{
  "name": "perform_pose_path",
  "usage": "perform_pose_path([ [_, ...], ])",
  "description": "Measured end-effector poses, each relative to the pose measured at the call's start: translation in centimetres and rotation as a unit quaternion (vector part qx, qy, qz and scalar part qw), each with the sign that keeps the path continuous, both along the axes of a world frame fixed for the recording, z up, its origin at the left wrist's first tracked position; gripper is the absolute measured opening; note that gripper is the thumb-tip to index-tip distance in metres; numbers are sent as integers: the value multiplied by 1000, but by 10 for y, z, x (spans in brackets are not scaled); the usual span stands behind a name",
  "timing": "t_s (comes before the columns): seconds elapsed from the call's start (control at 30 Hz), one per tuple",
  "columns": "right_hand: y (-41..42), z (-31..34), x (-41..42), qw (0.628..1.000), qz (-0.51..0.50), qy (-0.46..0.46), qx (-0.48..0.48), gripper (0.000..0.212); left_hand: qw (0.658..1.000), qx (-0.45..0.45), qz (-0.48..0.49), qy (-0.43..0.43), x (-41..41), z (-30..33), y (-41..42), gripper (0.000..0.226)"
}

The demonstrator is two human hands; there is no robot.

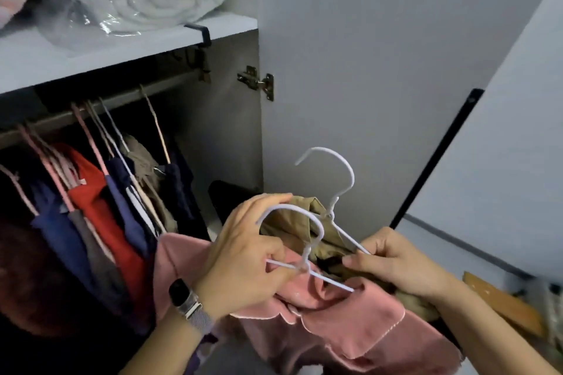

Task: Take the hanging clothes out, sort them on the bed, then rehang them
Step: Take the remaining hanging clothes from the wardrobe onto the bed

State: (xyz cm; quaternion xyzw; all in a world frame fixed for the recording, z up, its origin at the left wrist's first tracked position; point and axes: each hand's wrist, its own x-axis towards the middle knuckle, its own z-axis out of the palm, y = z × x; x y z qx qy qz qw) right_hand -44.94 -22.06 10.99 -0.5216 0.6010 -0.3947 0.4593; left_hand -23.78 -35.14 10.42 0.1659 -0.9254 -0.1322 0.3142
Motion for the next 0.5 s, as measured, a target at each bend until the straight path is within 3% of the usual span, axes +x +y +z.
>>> perform_pose_path([
  [0.2, 82, 23, -23, 1000, -12, 8, -7, 57, 999, 6, -47, 12, -53, 12, 36, 42],
  [0.33, 134, 33, -42, 994, -69, 78, 13, 58, 997, 45, -56, -1, -88, 10, 73, 45],
  [0.5, 203, 45, -63, 984, -126, 128, 20, 30, 993, 43, -110, 4, -140, 6, 137, 50],
])
